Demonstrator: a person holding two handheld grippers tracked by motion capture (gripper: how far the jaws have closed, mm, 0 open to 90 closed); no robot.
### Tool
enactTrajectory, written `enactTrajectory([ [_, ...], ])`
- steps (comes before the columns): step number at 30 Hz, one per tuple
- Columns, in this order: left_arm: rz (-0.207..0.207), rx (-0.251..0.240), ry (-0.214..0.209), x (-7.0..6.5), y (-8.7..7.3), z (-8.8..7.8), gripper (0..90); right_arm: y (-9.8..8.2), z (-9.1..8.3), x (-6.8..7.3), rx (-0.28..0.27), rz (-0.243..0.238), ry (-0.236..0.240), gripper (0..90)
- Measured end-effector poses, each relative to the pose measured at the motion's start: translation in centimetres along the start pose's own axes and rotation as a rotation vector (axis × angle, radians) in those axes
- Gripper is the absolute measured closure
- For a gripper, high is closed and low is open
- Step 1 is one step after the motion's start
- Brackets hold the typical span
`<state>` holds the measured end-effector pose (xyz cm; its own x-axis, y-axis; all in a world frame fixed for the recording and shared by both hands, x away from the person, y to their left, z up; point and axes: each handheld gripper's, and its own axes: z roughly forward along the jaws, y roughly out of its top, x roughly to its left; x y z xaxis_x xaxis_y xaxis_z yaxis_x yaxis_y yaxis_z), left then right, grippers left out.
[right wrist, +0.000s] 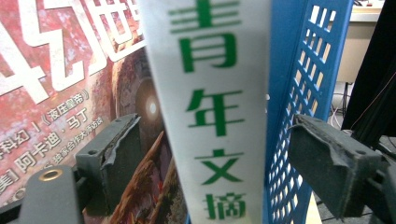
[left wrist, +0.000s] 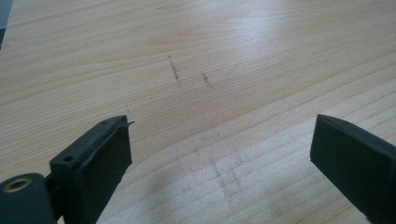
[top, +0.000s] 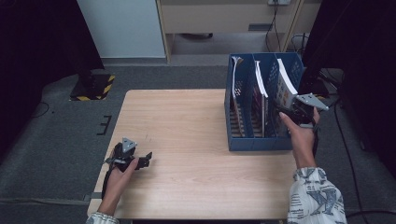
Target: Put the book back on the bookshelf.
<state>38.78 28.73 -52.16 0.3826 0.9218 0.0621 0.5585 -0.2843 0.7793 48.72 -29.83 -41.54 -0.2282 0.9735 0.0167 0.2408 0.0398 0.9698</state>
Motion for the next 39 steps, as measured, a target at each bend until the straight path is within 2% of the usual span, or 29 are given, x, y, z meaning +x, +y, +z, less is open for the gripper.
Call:
enactTrajectory([
  [8, -0.001, -0.001, 0.000, 0.0, 0.0, 0.0, 4.9, -0.1, -0.2, 0.1, 0.012, 0.017, 0.010, 11.6],
  [20, 0.000, -0.002, 0.000, 0.0, 0.0, -0.1, 4.8, -0.5, -1.1, -0.2, 0.021, 0.035, 0.022, 9.6],
  [39, -0.001, -0.002, 0.002, 0.1, 0.0, -0.1, 4.8, -0.7, -2.7, -0.3, 0.021, 0.024, 0.043, 8.5],
])
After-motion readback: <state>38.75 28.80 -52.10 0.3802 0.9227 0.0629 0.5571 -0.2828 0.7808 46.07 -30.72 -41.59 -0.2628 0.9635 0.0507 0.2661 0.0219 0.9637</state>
